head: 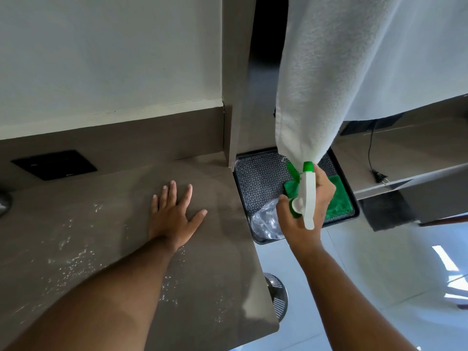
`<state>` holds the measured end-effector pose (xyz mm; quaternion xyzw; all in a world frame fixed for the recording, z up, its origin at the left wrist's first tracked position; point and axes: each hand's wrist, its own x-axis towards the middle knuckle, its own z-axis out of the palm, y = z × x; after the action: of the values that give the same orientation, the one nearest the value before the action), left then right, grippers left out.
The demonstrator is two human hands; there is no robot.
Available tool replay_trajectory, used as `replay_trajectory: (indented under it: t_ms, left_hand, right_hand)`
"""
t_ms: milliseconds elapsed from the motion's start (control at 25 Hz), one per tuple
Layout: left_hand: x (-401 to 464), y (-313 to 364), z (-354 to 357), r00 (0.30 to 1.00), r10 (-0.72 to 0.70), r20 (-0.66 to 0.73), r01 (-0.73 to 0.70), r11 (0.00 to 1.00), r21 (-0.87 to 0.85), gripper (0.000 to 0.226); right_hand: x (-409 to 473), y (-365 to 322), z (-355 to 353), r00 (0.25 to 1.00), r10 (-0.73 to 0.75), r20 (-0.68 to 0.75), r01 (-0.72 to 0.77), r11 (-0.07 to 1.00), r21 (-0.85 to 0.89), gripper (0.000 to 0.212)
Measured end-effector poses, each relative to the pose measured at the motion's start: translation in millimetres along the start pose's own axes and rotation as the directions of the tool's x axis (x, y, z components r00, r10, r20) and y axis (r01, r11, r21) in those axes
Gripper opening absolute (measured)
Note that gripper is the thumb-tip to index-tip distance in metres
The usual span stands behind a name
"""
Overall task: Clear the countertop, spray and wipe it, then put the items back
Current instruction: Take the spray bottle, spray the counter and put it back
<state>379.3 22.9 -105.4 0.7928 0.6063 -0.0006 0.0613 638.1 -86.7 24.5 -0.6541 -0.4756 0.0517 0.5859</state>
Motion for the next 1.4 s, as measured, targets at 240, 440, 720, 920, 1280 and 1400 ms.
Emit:
replay_trajectory:
  t_ms: [240, 440, 720, 920, 1280, 1400]
  left_hand:
    - [-0.2, 0.8, 0.2, 1.0, -0.007, 0.019, 0.006, 1.0, 0.016, 0.083]
    - [3.2, 0.7, 4.5, 1.0, -0.008, 0.015, 0.008, 0.999, 0.036, 0.084]
    - [-9.4, -14.9, -20.2, 0.985, 0.039, 0.167, -0.025, 0.996, -0.088, 0.082]
    - [-130.8, -123.7, -37.0, 0.974, -0.222, 0.034, 0.225, 0.963, -0.15, 0.072]
    - [-312.1, -336.0, -32.5, 0.798, -0.597, -0.08, 0.579, 0.797, -0.173, 0.086]
    - [-313.4, -347.6, -26.5, 0.808, -0.587, -0.045, 0.575, 0.803, -0.157, 0.088]
  right_hand:
    - [26.1, 9.2, 8.4, 0.961, 0.016, 0.275, -0.046, 0.993, 0.105, 0.063]
    - [53.4, -28.7, -1.2, 0.938, 0.086, 0.335, -0.167, 0.961, 0.221, 0.067]
    - [37.4, -118.7, -32.0, 0.913, -0.002, 0.407, -0.123, 0.951, 0.282, 0.042]
    - [-33.9, -171.7, -17.7, 0.879, 0.007, 0.478, -0.222, 0.891, 0.395, 0.026]
    - [-182.1, -218.0, 41.7, 0.644, 0.233, 0.728, -0.532, 0.82, 0.209, 0.049]
    - [-225.1, -230.8, 68.5, 0.565, 0.223, 0.795, -0.509, 0.852, 0.123, 0.029]
